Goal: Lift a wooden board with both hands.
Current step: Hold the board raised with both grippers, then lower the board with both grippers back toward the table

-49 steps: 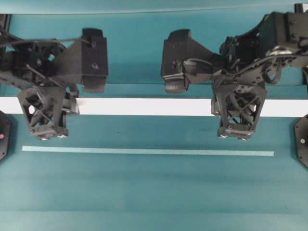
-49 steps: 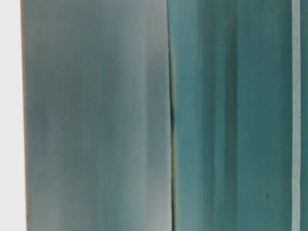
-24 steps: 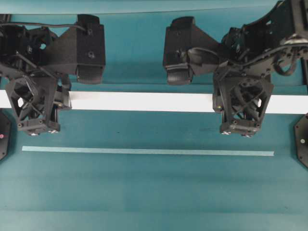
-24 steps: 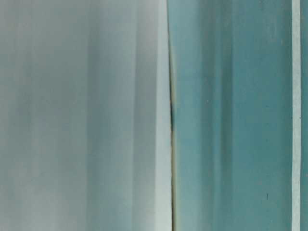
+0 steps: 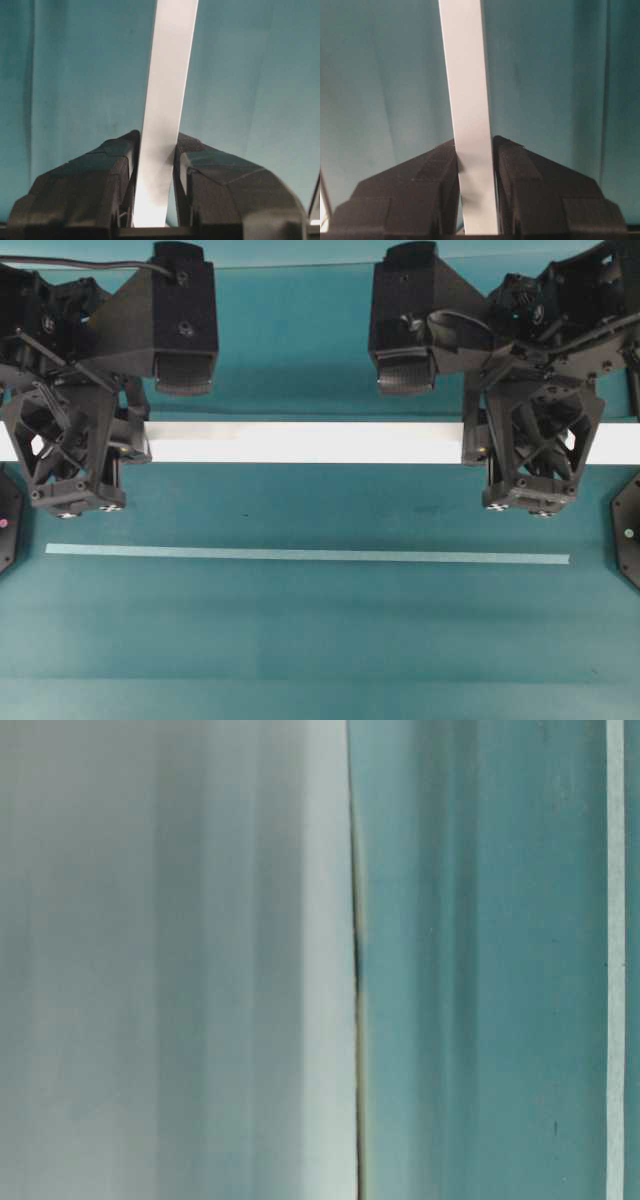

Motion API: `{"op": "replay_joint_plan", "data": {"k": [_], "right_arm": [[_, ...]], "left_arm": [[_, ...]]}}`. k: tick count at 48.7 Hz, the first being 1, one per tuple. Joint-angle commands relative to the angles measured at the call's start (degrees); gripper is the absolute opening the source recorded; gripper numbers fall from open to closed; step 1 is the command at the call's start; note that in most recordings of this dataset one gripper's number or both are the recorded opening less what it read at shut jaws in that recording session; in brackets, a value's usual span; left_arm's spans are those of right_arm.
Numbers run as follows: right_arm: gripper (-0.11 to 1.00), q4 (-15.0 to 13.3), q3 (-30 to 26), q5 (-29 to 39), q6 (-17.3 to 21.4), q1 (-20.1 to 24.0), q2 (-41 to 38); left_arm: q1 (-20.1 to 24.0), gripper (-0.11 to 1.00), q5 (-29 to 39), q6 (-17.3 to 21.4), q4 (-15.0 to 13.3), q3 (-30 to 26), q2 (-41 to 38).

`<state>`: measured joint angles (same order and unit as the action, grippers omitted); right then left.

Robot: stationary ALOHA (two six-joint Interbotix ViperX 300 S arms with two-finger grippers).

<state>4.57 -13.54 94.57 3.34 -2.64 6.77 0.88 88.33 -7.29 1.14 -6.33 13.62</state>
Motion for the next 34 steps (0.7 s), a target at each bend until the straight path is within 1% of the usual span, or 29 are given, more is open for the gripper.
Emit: {"op": "replay_joint_plan", "data": {"k": [1, 6, 10, 14, 22, 25, 34], "right_arm": [[0.21, 0.35, -1.05, -1.05, 0.7, 0.09, 0.0], [0.21, 0.09, -0.26, -1.23, 0.53, 0.09, 0.0], [0.21, -1.67, 0.97, -1.23, 0.26, 0.44, -0.09], [0.21, -2.81, 2.72, -1.32, 0.0, 0.62, -0.18], [0.21, -3.08, 7.38, -2.55, -0.79, 0.79, -0.26], [0.21, -3.34, 9.23, -3.6, -0.79, 0.88, -0.44], [0.21, -3.78, 15.29, -9.4, -0.88, 0.97, -0.18]], "left_arm": [[0.18, 0.18, -0.97, -0.88, 0.09, -2.02, 0.18], [0.18, 0.18, -0.97, -0.97, 0.18, -1.76, 0.18], [0.35, 0.18, -1.41, -1.23, 0.18, -1.23, 0.18], [0.7, 0.18, -1.93, -1.23, 0.18, 0.09, 0.35], [0.79, 0.18, -4.04, -1.76, 0.35, 4.31, 0.44], [0.88, 0.18, -5.8, -2.02, 0.35, 6.33, 0.53], [1.32, 0.18, -13.36, -2.11, 0.35, 15.91, 0.7]]}}
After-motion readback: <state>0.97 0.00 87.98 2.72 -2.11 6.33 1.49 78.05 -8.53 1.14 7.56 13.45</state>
